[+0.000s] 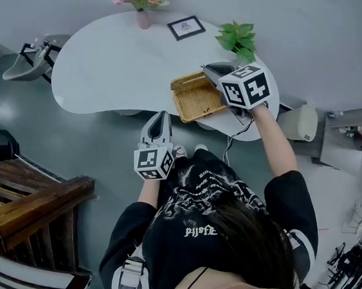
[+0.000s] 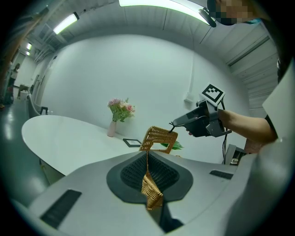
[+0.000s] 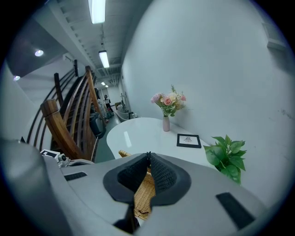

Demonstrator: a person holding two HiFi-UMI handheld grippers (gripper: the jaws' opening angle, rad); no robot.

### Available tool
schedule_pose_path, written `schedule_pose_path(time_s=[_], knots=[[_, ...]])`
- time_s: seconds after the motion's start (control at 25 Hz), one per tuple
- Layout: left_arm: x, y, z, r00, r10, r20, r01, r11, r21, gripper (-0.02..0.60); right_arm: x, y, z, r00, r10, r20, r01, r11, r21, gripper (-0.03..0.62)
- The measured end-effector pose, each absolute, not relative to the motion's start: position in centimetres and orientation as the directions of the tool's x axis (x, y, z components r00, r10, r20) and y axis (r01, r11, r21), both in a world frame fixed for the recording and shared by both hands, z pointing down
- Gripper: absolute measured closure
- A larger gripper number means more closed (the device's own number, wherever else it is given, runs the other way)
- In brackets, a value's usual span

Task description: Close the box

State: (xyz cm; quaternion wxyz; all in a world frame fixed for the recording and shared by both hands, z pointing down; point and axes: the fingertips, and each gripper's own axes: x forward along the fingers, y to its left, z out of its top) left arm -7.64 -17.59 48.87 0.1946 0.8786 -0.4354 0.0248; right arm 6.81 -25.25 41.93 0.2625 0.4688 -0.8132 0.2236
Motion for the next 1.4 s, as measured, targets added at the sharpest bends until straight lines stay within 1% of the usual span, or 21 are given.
schedule_pose_path(time_s=[0.96,1.4], knots=[[-4.1,-11.3,48.5,0.532,-0.816,0.226,-0.838,-0.47,0.278,0.557,7.7,-17.4,45.8,-0.531,-0.57,0.627,-0.818,0.537,-0.204,0.548],[-3.1,-9.6,49.3,0.517,-0.82,0.244,-0.849,-0.455,0.27,0.557,8.1,-15.1,48.4,-0.54,-0.548,0.639,-0.812,0.538,-0.225,0.548]])
